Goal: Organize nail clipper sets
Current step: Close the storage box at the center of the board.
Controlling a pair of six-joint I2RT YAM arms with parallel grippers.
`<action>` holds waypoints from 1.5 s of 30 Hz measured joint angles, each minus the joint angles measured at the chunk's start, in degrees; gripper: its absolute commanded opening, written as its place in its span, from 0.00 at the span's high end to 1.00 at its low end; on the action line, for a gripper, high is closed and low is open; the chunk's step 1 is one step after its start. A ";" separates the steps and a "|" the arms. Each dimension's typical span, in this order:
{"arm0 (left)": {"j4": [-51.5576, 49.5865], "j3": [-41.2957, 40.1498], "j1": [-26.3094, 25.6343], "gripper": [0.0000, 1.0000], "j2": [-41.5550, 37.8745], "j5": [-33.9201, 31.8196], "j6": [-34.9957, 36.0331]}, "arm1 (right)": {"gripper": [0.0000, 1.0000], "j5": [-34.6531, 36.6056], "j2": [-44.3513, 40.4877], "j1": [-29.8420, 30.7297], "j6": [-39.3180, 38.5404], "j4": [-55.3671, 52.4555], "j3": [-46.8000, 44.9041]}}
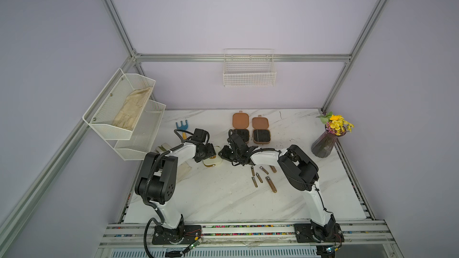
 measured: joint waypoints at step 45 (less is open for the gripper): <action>-12.50 -4.55 -20.31 0.23 -11.28 -3.72 -8.44 | 0.59 8.94 -23.69 -11.98 -35.69 -36.48 1.73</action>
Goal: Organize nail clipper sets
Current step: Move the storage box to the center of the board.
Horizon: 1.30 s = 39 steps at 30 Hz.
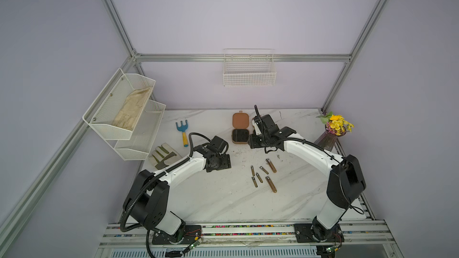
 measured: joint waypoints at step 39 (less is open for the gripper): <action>8.02 7.52 12.44 0.23 14.12 -9.31 4.66 | 0.89 11.26 33.14 -2.89 3.82 -2.08 27.06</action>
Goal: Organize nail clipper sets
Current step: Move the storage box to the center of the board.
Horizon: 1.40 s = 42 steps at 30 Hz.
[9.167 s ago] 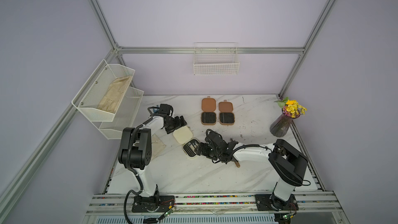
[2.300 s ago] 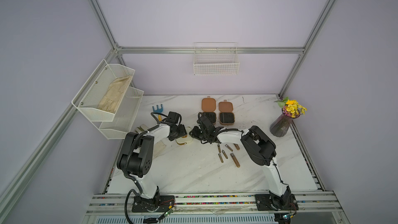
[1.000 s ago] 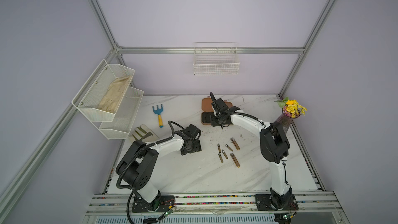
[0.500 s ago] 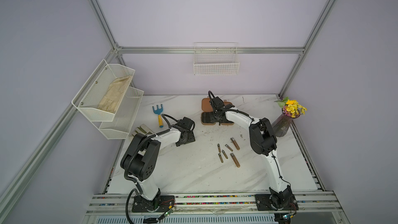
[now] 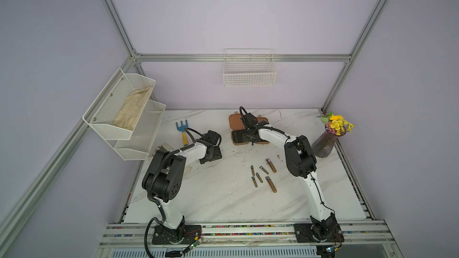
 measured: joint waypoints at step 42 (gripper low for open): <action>-14.86 -2.49 0.37 0.12 -31.36 3.74 2.32 | 1.00 -19.41 -24.72 13.90 -27.34 10.01 -38.38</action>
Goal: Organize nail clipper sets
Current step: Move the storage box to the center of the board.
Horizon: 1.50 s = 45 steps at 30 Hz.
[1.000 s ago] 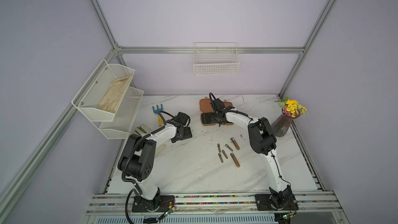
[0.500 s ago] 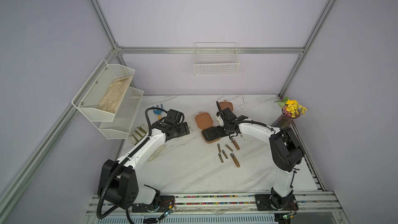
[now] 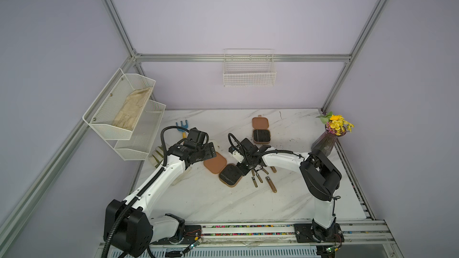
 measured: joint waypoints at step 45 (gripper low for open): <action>0.26 -0.92 -0.02 0.12 2.14 0.83 0.00 | 0.52 17.94 -23.52 1.88 27.61 -10.14 -5.29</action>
